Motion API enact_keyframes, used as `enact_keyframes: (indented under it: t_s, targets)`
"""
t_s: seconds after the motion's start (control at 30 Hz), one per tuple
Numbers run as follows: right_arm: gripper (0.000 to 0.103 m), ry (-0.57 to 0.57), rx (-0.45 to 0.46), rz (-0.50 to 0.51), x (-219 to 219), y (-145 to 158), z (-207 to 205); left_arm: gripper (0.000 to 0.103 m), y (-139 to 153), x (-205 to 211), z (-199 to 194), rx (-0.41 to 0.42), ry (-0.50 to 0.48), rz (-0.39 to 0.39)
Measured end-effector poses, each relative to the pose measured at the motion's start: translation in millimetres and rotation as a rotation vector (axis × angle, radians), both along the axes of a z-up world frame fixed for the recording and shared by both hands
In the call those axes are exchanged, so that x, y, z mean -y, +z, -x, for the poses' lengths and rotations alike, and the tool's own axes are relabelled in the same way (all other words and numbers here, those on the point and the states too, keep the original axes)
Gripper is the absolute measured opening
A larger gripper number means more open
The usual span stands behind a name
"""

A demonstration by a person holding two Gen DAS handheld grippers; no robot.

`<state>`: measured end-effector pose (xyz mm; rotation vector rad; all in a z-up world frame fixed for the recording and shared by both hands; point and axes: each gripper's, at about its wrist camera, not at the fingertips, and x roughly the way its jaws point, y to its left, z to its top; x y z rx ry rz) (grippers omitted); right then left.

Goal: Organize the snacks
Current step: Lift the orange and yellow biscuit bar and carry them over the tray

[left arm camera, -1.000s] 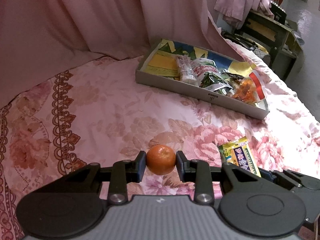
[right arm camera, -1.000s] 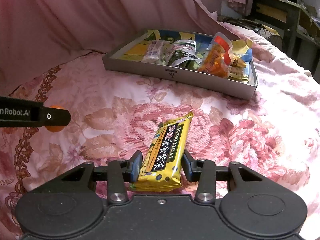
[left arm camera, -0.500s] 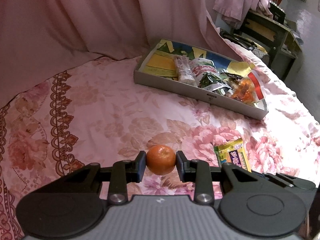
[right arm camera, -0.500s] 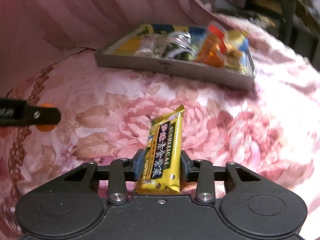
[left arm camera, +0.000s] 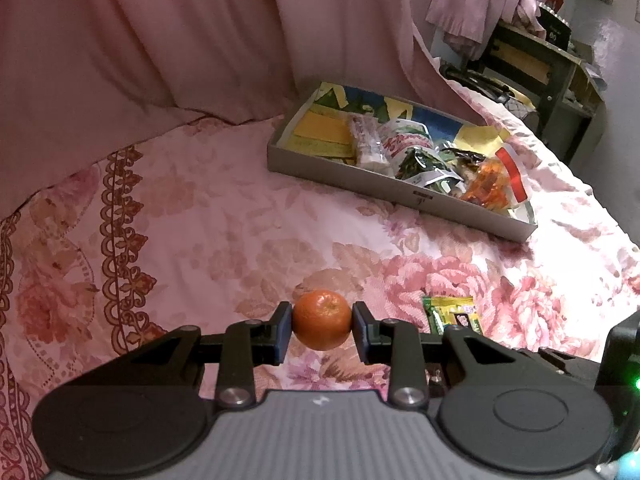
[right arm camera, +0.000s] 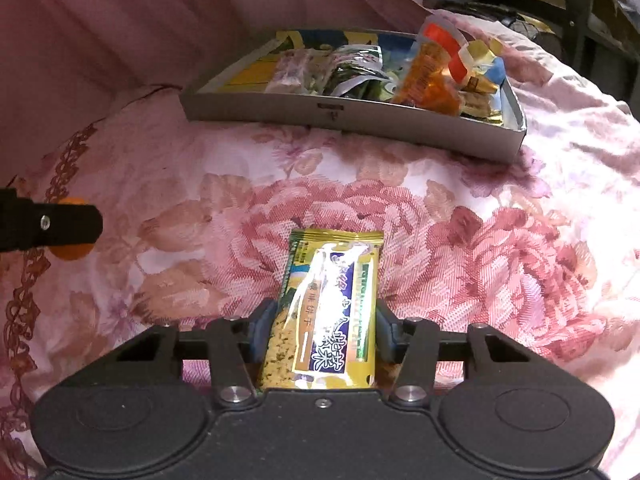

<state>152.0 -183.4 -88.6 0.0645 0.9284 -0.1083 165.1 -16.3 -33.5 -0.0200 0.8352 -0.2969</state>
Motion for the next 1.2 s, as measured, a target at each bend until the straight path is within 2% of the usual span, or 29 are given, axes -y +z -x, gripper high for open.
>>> enact_keyframes:
  t_s: [0.13,0.33,0.6,0.8,1.03,1.2]
  targets:
    - [0.051,0.046,0.027,0.081,-8.4,8.1,7.3,0.035,3.0,0.3,2.3,0.011,0.001,0.000]
    - [0.051,0.128,0.146,0.220,-23.1,28.1,16.7,0.035,6.9,-1.0,4.1,0.034,0.006,0.012]
    - [0.051,0.150,0.262,0.219,-12.4,64.1,13.7,0.035,16.6,-2.5,-2.0,0.069,0.018,0.049]
    - [0.051,0.199,0.348,0.239,2.8,97.5,8.0,0.035,40.1,6.1,-19.4,0.132,0.012,0.067]
    - [0.051,0.224,0.428,0.275,36.6,121.5,-18.8,0.035,70.6,27.4,-51.2,0.206,0.012,0.096]
    - [0.051,0.199,0.481,0.222,64.0,128.4,-47.8,0.035,85.6,53.2,-80.7,0.245,-0.010,0.090]
